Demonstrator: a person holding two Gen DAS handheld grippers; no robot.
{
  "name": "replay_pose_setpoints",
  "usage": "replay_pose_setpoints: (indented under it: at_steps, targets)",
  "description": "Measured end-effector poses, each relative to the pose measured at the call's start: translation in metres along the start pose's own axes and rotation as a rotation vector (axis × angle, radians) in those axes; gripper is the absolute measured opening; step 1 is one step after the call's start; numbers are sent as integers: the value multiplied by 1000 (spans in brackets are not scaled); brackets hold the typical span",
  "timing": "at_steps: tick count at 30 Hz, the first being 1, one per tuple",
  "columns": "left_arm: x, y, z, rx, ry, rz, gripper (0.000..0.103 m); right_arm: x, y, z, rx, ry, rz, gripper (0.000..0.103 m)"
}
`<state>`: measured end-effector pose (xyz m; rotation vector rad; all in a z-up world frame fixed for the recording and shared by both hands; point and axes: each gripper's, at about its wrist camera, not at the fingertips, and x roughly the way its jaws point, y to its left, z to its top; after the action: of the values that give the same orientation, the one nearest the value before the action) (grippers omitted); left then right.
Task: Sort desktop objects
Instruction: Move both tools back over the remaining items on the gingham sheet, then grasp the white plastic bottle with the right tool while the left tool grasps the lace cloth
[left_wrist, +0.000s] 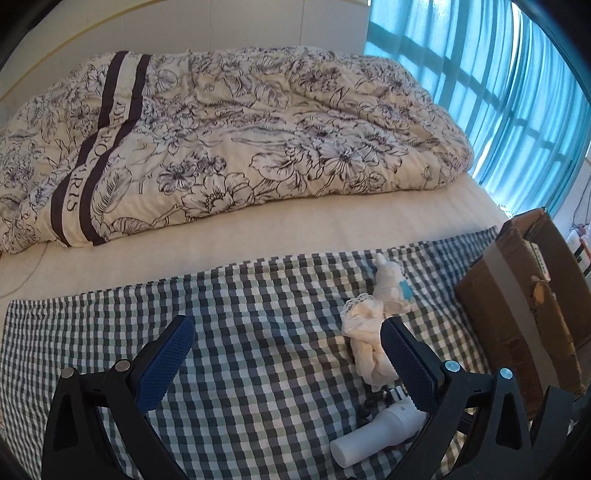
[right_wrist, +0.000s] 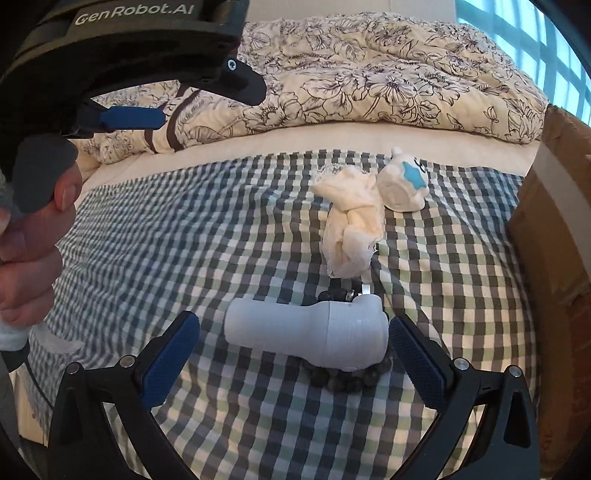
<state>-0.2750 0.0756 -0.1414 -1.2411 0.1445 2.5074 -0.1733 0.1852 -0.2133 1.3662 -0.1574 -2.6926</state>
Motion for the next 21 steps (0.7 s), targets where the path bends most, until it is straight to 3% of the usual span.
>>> replay_pose_setpoints:
  at_steps: [9, 21]
  targets:
    - [29, -4, -3, 12, 41, -5, 103, 20, -5, 1, -4, 10, -58, 103]
    - [47, -7, -4, 15, 61, -5, 103, 13, 2, -5, -35, -48, -101, 103]
